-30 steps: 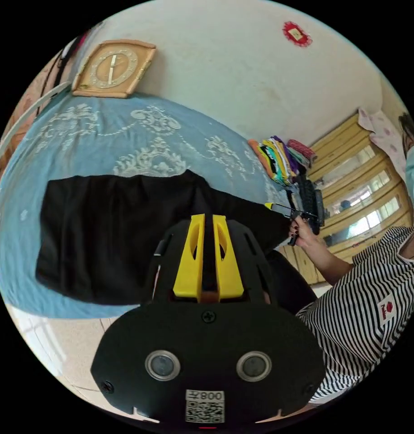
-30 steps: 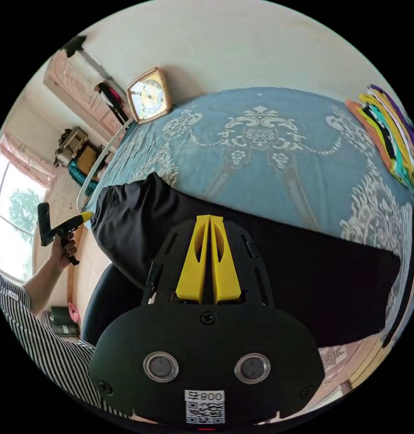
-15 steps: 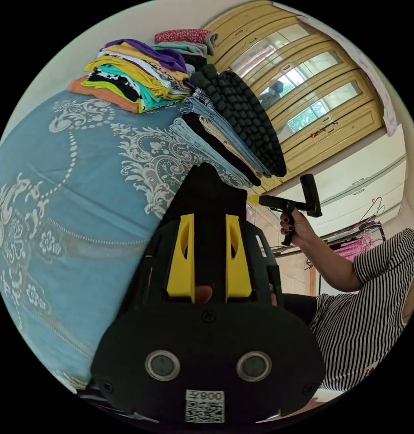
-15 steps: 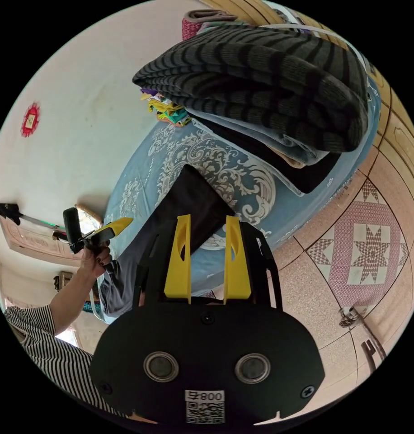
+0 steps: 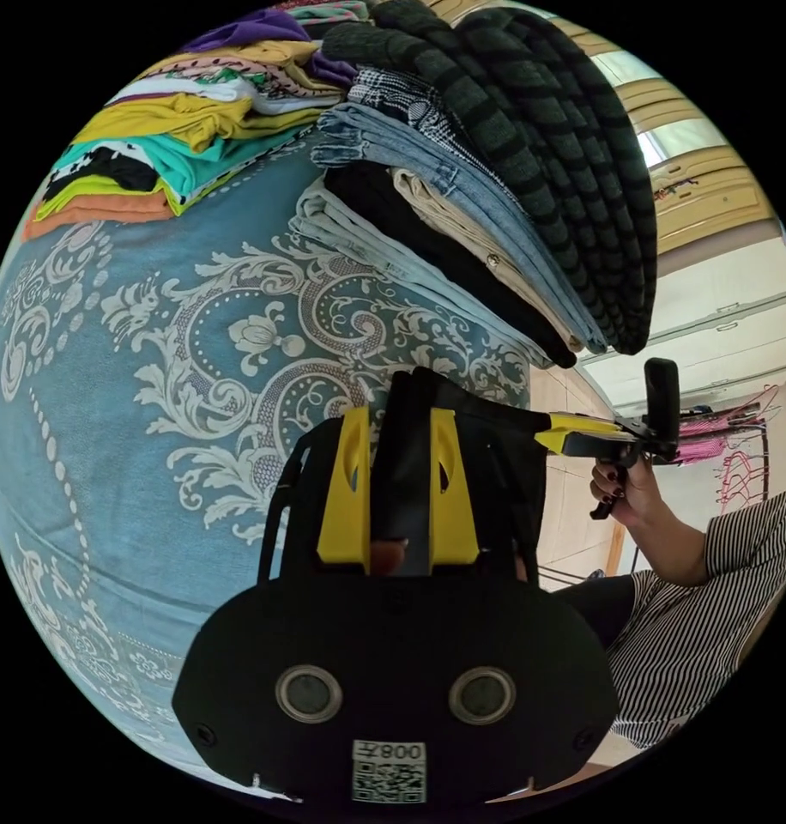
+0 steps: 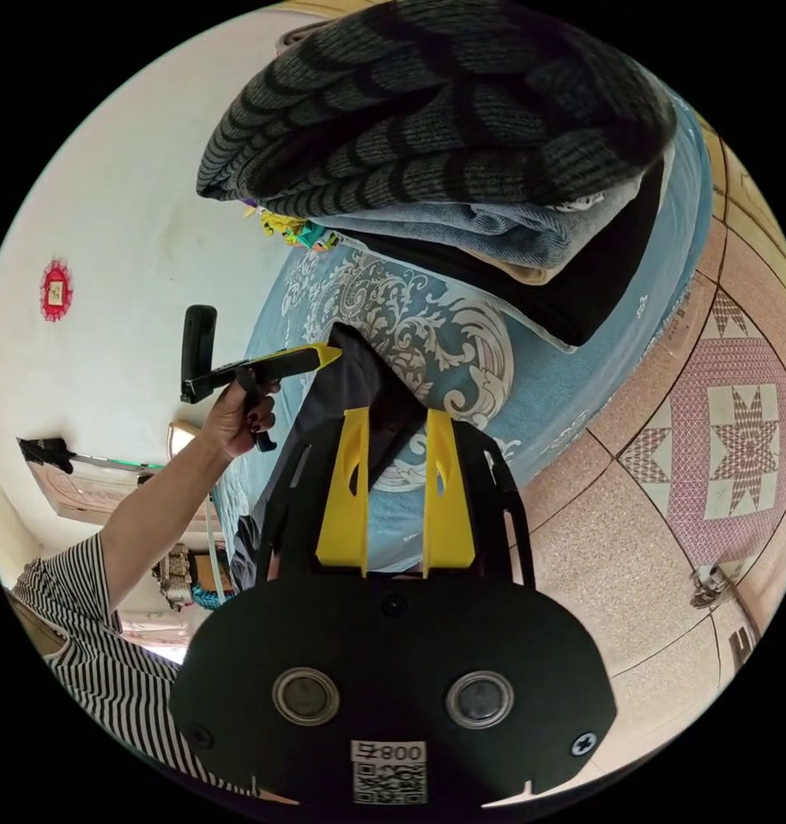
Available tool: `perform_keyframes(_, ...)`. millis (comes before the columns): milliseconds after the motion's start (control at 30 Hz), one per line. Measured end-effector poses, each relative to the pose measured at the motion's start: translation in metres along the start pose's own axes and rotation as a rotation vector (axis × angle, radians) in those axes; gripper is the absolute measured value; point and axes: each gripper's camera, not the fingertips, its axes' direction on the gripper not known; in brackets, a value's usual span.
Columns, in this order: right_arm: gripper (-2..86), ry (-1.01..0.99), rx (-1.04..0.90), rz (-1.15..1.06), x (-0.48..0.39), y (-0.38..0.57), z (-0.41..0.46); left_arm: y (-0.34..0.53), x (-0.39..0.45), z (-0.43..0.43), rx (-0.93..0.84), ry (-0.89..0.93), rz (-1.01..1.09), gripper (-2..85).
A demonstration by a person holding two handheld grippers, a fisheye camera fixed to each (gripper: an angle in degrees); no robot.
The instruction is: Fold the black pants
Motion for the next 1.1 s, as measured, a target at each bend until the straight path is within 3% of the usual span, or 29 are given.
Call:
perform_keyframes(267,9.2,-0.003,-0.015,0.003,0.01,-0.003,-0.001,-0.043,-0.001,0.03,-0.07,-0.063,0.055,7.0)
perform_keyframes(533,7.5,-0.048,-0.026,0.01,0.02,0.0,-0.005,-0.058,-0.013,0.023,-0.058,0.013,0.049,2.6)
perform_keyframes(800,6.9,-0.092,0.022,-0.091,-0.007,0.018,-0.032,-0.044,-0.01,-0.029,0.021,0.048,0.109,1.9)
perform_keyframes(1100,6.1,-0.19,0.04,-0.369,-0.091,0.053,-0.065,0.03,-0.003,-0.132,0.17,0.08,0.204,2.0)
